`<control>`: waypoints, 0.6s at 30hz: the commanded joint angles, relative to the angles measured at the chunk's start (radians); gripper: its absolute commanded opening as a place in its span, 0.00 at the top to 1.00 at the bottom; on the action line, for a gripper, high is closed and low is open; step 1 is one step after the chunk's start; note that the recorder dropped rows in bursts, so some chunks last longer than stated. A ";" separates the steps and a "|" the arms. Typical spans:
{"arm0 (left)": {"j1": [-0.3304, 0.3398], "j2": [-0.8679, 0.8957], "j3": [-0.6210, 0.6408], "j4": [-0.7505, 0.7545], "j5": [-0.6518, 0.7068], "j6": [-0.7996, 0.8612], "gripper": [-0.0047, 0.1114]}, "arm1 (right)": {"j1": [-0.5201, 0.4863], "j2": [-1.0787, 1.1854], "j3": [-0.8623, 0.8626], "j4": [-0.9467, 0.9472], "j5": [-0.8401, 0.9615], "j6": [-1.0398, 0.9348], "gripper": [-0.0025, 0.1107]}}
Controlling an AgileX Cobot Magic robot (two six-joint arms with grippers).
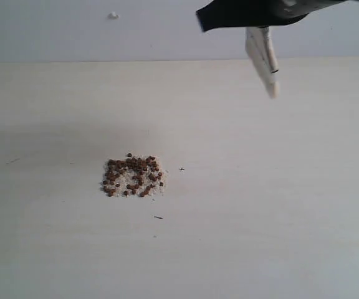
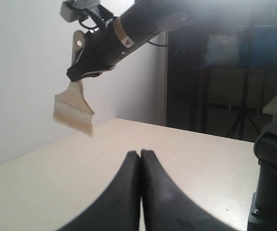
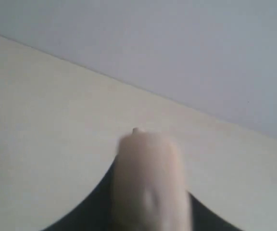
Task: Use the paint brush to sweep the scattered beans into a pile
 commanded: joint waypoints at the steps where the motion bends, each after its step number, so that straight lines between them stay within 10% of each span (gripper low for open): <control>1: 0.001 -0.004 0.002 -0.004 -0.002 -0.002 0.96 | -0.039 -0.056 0.052 -0.024 -0.143 -0.047 0.98; 18: 0.001 -0.004 0.002 -0.013 -0.004 -0.002 0.96 | -0.039 -0.054 0.052 0.073 -0.309 -0.133 0.98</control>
